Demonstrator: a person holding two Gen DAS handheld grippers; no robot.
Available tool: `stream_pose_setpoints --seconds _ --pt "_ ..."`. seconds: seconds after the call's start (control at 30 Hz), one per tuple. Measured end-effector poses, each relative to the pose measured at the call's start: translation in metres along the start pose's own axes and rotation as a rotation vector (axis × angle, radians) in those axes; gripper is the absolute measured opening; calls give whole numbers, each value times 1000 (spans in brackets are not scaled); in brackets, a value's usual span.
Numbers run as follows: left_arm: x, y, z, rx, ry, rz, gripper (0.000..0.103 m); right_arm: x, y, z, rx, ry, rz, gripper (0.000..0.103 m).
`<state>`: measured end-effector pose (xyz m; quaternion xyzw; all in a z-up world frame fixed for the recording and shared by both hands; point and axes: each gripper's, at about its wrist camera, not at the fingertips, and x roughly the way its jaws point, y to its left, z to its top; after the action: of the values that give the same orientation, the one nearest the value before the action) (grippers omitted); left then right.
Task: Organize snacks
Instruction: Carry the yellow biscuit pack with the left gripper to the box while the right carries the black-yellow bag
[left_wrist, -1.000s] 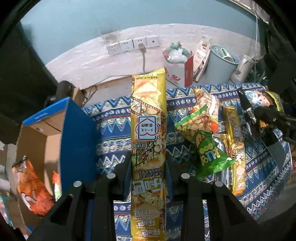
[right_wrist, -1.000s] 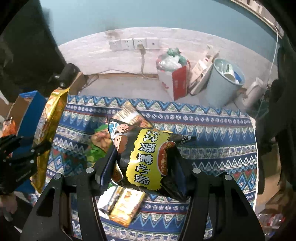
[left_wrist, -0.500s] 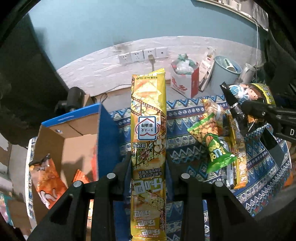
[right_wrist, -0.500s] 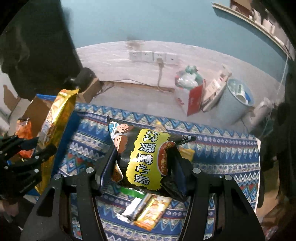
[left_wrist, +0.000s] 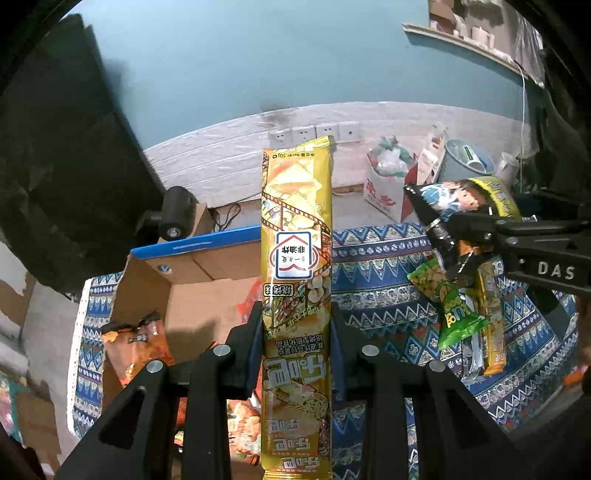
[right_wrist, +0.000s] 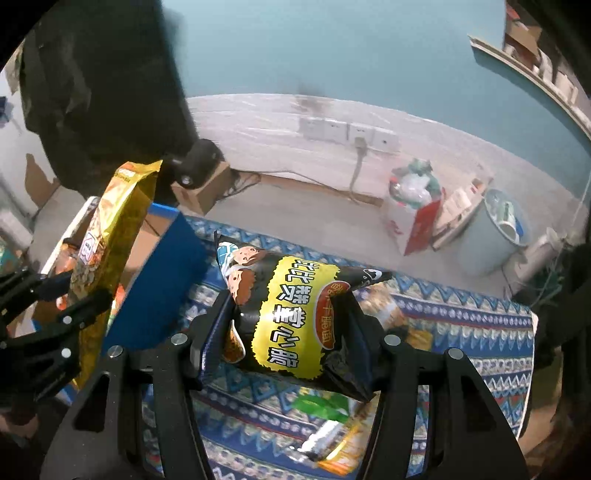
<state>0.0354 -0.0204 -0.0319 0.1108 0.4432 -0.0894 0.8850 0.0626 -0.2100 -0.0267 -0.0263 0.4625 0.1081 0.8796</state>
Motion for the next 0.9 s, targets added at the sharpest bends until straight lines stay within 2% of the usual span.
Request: stream_pose_setpoints --seconds 0.5,0.9 --pt "-11 71 -18 -115 0 8 32 14 80 23 -91 0 73 57" --pt "5 125 -41 -201 51 71 32 31 147 38 -164 20 131 57"
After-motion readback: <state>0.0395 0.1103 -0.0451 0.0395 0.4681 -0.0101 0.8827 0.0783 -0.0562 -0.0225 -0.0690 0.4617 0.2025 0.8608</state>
